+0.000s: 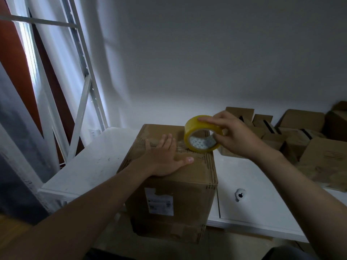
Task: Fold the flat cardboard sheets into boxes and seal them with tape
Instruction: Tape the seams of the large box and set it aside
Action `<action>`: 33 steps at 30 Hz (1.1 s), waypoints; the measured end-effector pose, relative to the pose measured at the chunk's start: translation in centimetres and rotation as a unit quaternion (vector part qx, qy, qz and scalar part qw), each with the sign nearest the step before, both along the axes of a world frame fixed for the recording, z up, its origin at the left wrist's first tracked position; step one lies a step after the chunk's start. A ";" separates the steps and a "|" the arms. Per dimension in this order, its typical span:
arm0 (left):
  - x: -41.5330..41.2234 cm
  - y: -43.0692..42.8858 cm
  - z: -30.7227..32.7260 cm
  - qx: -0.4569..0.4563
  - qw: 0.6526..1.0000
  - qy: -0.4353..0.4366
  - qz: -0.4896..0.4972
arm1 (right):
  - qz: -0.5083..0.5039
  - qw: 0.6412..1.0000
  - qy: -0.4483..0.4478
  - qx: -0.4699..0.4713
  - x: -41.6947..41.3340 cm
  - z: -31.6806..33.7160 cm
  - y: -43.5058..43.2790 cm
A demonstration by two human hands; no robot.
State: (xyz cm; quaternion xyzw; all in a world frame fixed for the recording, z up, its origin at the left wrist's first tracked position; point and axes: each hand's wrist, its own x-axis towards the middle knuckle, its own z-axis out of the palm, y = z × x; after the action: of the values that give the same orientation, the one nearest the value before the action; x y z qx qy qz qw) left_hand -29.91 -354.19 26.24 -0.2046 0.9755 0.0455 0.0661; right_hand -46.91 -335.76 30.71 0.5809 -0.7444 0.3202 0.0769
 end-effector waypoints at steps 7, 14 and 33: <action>-0.3 0.2 -0.2 -0.011 1.000 -0.001 0.008 | -0.089 0.988 0.115 0.051 -1.2 0.5 2.5; -1.1 1.7 0.6 0.027 0.998 -0.039 0.045 | -0.096 0.993 0.068 0.020 -1.2 -0.7 2.3; -2.2 4.4 0.6 0.033 0.999 -0.002 -0.040 | -0.073 0.997 -0.010 -0.029 -3.2 -2.2 4.6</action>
State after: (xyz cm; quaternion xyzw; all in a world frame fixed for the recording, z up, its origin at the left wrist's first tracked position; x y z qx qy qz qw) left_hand -32.12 -349.82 26.85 -0.1637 0.9807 0.0745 0.0764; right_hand -50.07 -331.17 28.55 0.5193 -0.7761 0.3407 0.1092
